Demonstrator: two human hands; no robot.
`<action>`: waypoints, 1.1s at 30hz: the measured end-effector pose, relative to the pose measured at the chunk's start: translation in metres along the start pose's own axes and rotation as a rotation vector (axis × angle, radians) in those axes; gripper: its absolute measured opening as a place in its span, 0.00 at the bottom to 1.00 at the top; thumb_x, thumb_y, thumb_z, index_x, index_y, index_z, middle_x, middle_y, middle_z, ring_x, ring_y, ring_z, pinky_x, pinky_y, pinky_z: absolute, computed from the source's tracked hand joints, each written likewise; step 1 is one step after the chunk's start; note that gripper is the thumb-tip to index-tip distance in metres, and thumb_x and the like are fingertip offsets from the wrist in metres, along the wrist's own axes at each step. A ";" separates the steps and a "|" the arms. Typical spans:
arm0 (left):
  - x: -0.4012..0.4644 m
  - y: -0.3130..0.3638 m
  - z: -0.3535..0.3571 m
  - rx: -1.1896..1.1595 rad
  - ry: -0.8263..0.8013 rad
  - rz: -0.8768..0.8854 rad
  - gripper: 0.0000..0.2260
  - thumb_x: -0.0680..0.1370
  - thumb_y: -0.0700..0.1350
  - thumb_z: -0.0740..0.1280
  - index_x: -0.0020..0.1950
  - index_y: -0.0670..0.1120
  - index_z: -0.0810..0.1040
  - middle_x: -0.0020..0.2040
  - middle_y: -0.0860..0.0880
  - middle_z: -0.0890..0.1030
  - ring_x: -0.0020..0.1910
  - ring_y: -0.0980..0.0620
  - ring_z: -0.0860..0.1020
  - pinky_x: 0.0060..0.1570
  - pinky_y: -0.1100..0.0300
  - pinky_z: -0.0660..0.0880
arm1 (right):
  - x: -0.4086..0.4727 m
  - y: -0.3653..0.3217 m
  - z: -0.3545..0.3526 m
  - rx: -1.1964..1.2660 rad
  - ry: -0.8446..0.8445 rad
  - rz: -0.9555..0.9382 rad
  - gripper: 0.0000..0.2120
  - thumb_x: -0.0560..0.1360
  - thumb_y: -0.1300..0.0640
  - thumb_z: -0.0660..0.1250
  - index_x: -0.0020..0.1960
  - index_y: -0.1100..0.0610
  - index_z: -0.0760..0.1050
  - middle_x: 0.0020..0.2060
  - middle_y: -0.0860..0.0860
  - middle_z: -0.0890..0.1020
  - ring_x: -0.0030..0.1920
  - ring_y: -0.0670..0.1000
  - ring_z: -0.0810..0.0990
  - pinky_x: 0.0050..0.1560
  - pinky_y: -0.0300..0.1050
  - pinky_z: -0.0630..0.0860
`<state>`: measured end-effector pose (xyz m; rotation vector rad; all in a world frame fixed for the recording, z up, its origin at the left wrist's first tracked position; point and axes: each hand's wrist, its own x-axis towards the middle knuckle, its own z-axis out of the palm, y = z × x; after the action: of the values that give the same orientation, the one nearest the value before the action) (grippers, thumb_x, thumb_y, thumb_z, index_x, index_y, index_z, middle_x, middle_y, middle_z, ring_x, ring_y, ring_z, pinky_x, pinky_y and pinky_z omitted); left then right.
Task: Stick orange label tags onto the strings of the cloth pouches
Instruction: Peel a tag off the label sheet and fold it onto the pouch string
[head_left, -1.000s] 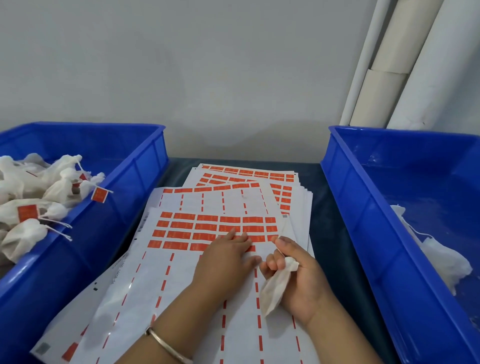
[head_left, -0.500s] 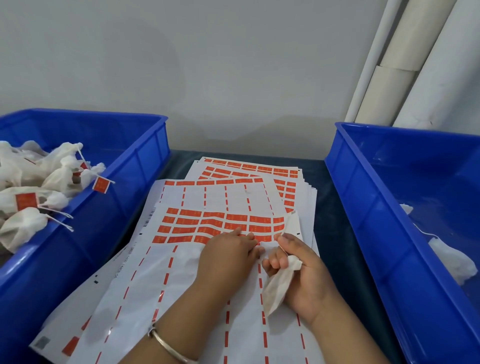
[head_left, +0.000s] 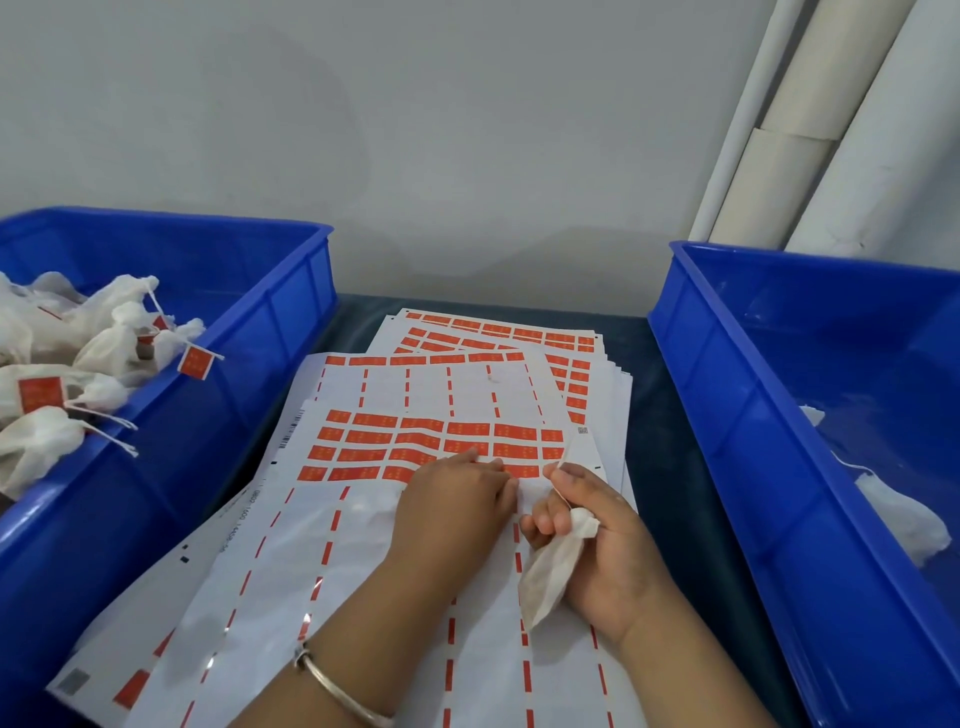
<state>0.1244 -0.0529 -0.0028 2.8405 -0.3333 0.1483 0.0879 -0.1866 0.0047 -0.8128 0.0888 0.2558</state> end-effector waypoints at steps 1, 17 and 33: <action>0.001 0.000 0.001 -0.005 0.003 -0.011 0.16 0.80 0.54 0.54 0.64 0.56 0.75 0.66 0.57 0.74 0.68 0.57 0.67 0.69 0.56 0.61 | 0.000 0.000 0.000 -0.003 0.002 0.000 0.15 0.69 0.57 0.69 0.55 0.57 0.80 0.30 0.51 0.81 0.26 0.47 0.75 0.37 0.43 0.78; 0.001 0.000 0.000 -0.256 0.004 -0.040 0.13 0.77 0.53 0.64 0.60 0.53 0.79 0.66 0.56 0.74 0.62 0.55 0.74 0.58 0.65 0.63 | -0.001 -0.001 0.004 -0.025 0.021 -0.015 0.11 0.67 0.56 0.70 0.48 0.53 0.85 0.25 0.52 0.76 0.26 0.47 0.74 0.38 0.43 0.77; -0.002 0.003 -0.006 -0.134 0.039 0.005 0.14 0.79 0.55 0.58 0.51 0.52 0.82 0.47 0.55 0.82 0.39 0.57 0.78 0.49 0.66 0.75 | -0.001 -0.002 0.005 -0.019 0.018 0.011 0.18 0.66 0.57 0.69 0.56 0.58 0.78 0.27 0.51 0.79 0.26 0.47 0.74 0.38 0.43 0.77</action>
<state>0.1218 -0.0540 0.0034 2.7011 -0.3292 0.1754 0.0874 -0.1849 0.0098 -0.8340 0.1081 0.2601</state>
